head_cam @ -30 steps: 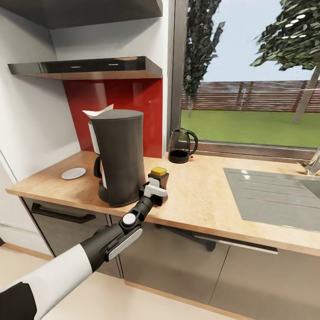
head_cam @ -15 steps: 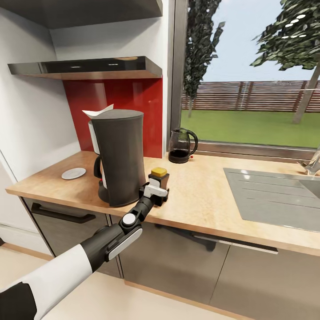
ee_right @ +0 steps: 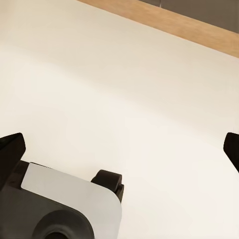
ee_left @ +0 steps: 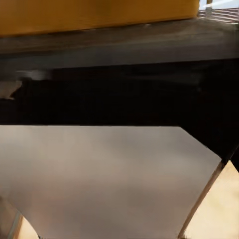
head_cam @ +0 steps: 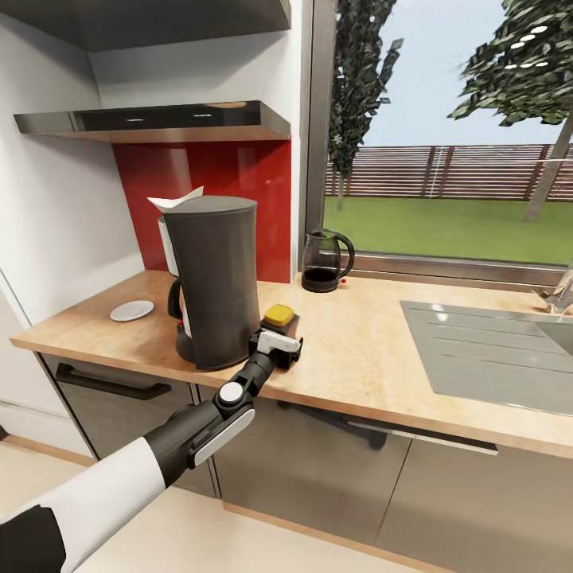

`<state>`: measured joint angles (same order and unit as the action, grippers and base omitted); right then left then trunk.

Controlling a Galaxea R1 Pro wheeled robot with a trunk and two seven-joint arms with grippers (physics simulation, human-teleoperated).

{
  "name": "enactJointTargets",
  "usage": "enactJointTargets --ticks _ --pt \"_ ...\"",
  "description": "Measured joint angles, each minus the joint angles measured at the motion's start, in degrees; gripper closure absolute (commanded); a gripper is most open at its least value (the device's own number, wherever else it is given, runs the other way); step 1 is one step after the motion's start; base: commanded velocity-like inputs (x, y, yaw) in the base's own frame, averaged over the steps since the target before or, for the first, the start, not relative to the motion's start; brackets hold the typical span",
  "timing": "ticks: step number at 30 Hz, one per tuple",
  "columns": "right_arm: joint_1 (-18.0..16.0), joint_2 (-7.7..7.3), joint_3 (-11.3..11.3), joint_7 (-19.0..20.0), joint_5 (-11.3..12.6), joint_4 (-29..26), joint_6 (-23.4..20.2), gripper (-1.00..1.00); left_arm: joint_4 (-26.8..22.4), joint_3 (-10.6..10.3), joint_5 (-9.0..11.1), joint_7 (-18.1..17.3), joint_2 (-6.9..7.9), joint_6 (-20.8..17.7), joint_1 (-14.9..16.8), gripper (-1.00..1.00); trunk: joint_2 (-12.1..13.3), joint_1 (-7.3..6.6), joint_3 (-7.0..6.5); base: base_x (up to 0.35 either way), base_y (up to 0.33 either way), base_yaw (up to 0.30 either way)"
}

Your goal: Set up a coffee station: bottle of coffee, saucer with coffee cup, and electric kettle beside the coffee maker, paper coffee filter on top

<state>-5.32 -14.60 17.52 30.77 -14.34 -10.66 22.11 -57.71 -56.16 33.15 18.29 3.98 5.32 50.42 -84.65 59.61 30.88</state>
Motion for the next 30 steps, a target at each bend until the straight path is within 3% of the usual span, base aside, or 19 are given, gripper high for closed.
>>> enactJointTargets --ticks 30 --pt "0.0 0.0 0.0 0.0 0.0 0.0 0.0 -1.0 0.07 0.0 0.0 0.0 0.0 0.0 0.0 -1.0 0.0 0.0 0.0 0.0 0.0 0.0"
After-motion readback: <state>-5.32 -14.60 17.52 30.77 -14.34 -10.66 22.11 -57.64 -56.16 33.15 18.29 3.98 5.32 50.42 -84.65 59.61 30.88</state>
